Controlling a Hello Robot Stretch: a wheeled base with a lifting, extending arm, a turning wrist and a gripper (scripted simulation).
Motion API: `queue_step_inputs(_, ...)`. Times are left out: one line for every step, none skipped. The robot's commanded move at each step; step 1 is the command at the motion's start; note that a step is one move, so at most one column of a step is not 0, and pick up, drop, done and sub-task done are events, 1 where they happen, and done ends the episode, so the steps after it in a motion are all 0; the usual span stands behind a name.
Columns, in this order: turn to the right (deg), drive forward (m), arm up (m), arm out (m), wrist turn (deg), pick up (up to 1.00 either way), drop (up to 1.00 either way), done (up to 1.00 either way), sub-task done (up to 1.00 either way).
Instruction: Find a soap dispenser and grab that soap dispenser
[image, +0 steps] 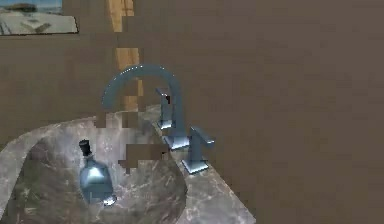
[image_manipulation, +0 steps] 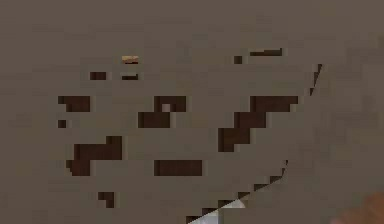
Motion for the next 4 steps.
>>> queue_step_inputs(-45.0,0.00,0.00,0.00,0.0,0.00,0.00,0.00,0.00)
queue_step_inputs(-45.0,0.00,0.00,0.00,0.0,0.00,0.00,0.00,0.00)
queue_step_inputs(-27.0,0.00,0.00,0.00,0.0,0.00,0.00,0.00,0.00)
queue_step_inputs(0.0,0.00,0.50,0.00,0.0,0.00,0.00,0.00,0.00)
